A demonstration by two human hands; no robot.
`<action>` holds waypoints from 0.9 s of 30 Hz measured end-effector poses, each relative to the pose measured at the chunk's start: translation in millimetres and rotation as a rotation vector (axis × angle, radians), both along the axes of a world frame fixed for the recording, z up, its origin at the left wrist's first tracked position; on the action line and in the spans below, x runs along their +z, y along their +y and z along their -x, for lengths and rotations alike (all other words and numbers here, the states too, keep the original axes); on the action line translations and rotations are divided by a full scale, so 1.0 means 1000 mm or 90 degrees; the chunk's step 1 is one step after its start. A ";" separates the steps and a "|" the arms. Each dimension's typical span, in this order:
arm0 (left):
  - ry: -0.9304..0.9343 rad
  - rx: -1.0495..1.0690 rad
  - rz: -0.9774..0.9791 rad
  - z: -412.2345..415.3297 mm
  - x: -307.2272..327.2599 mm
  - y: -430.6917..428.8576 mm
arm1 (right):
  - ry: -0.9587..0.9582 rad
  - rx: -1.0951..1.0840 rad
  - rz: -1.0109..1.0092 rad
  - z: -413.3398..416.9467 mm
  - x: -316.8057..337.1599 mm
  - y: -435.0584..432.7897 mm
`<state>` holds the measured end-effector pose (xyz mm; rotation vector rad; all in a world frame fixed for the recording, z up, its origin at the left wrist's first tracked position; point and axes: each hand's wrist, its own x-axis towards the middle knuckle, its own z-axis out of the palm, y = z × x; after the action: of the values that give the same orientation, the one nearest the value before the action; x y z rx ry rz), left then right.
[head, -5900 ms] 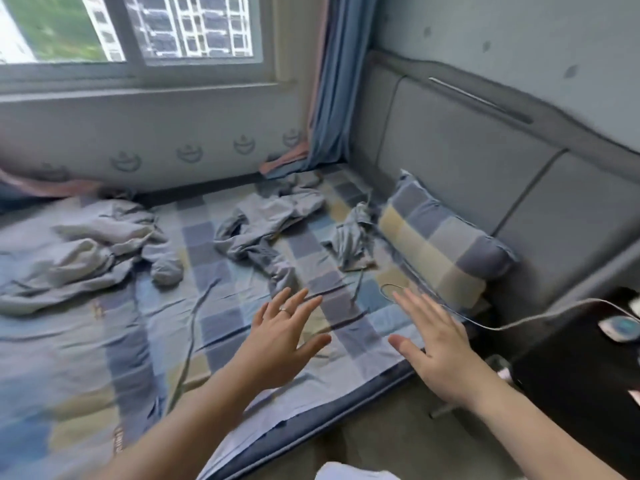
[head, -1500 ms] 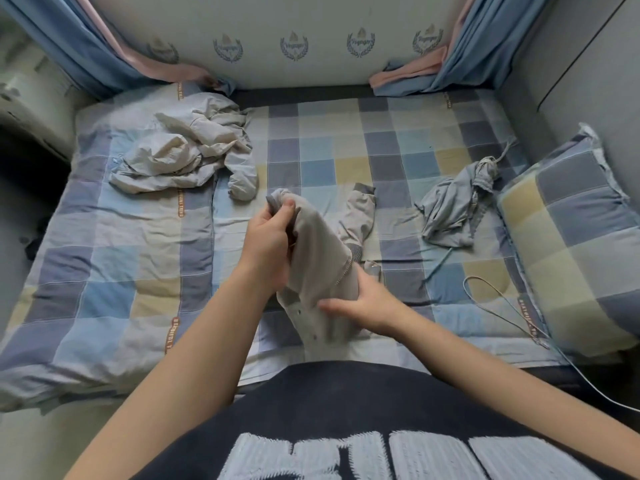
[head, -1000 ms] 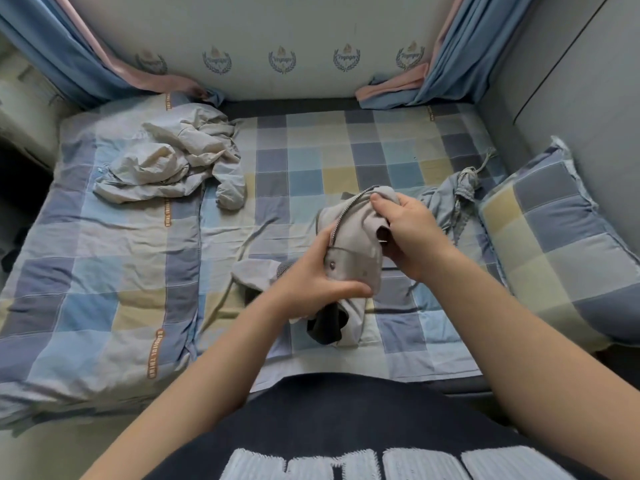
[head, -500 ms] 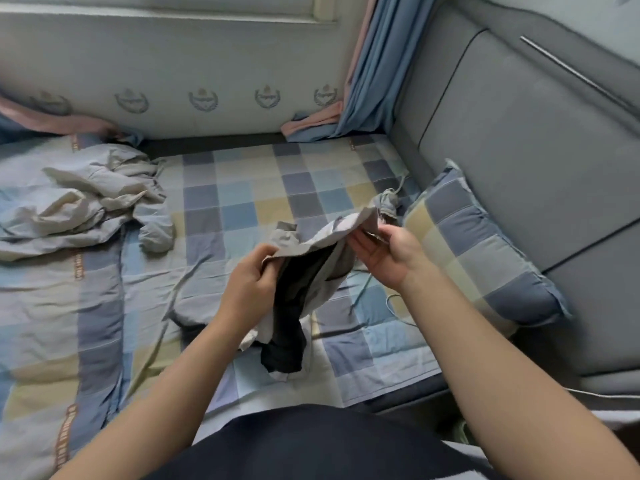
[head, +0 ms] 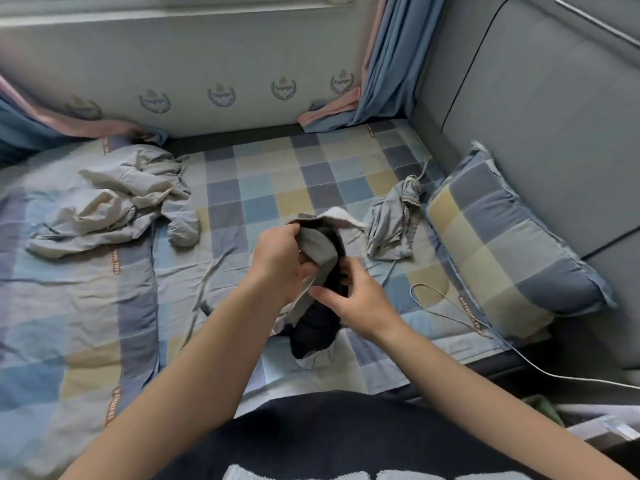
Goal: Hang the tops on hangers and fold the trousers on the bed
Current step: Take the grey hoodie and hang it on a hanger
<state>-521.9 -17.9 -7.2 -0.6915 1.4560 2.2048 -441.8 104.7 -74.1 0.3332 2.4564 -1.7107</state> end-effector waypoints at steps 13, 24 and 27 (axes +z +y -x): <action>0.051 0.144 -0.088 0.025 0.038 -0.031 | -0.107 -0.137 -0.155 0.042 -0.055 0.032; 0.039 0.099 -0.121 0.015 0.045 -0.026 | -0.042 -0.031 -0.211 0.074 -0.027 -0.043; 0.052 0.104 -0.133 0.015 0.046 -0.034 | -0.069 -0.037 -0.316 0.078 -0.036 -0.035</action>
<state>-536.9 -52.1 38.4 -0.6763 1.2199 2.4930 -520.3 69.4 -110.0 0.5324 2.7800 -1.0414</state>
